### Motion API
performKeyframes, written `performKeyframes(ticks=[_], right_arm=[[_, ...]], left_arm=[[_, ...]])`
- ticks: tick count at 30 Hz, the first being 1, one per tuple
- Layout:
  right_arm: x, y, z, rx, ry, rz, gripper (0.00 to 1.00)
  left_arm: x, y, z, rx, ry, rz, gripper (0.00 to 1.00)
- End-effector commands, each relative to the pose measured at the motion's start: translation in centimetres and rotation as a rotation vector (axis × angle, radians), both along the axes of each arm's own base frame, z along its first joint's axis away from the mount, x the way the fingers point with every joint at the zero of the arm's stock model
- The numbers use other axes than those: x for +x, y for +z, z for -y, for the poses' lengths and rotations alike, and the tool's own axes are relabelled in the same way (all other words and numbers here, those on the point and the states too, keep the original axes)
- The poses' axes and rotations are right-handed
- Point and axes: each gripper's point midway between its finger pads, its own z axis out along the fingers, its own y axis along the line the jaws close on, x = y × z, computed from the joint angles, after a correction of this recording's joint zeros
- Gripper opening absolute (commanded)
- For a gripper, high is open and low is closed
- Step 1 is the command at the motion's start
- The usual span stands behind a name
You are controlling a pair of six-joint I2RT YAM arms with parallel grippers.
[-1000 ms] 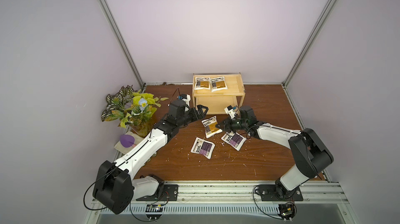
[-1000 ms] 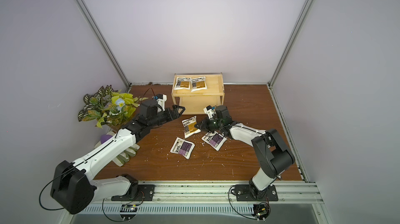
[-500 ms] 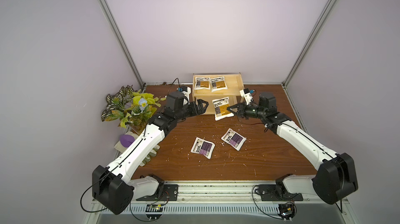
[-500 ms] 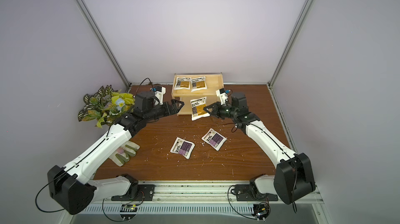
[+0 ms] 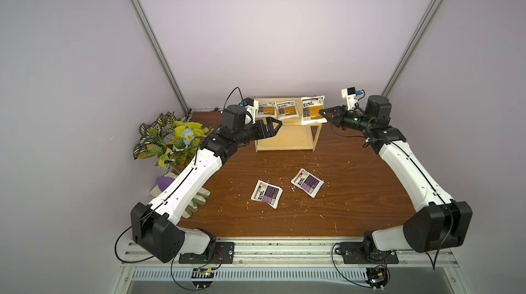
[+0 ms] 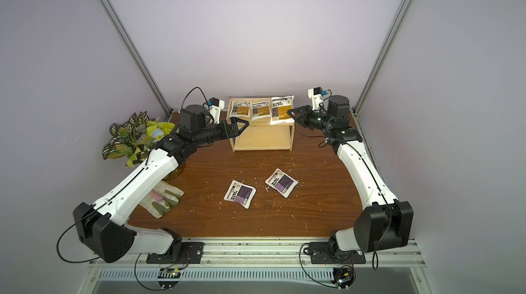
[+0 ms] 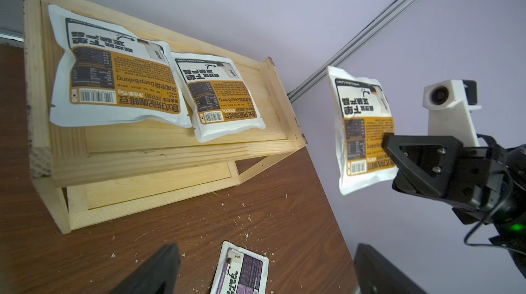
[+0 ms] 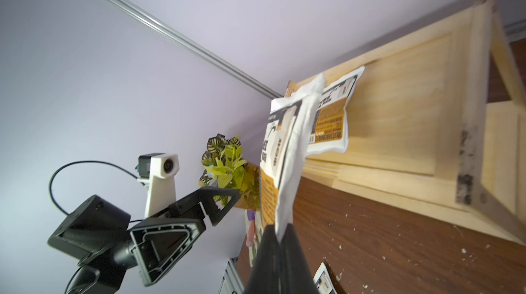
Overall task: Place the bagged coffee beans on the shelf by color
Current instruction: Place the bagged coffee beans on the shelf.
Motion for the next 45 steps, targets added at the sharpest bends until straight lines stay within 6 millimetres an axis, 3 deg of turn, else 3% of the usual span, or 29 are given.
performKeyframes(ticks=[1, 5, 22, 40, 45], right_arm=[[1.6, 0.3, 1.3, -0.076, -0.027, 0.041, 0.0], [3.7, -0.8, 2.6, -0.117, -0.067, 0.025, 0.0], [9.8, -4.1, 2.3, -0.19, -0.066, 0.008, 0.02], [12.9, -6.6, -0.1, -0.204, -0.03, -0.039, 0.09], [13.1, -7.1, -0.5, -0.206, -0.029, -0.047, 0.2]], left_arm=[[0.5, 1.6, 0.5, -0.002, -0.037, 0.054, 1.0], [1.1, 1.4, 1.0, 0.007, -0.05, 0.05, 1.0], [2.9, 0.1, 1.7, 0.022, -0.04, 0.026, 0.99], [2.5, -1.2, 1.7, 0.004, -0.037, -0.002, 0.99], [2.4, -1.2, 1.6, 0.003, -0.037, 0.001, 0.99]])
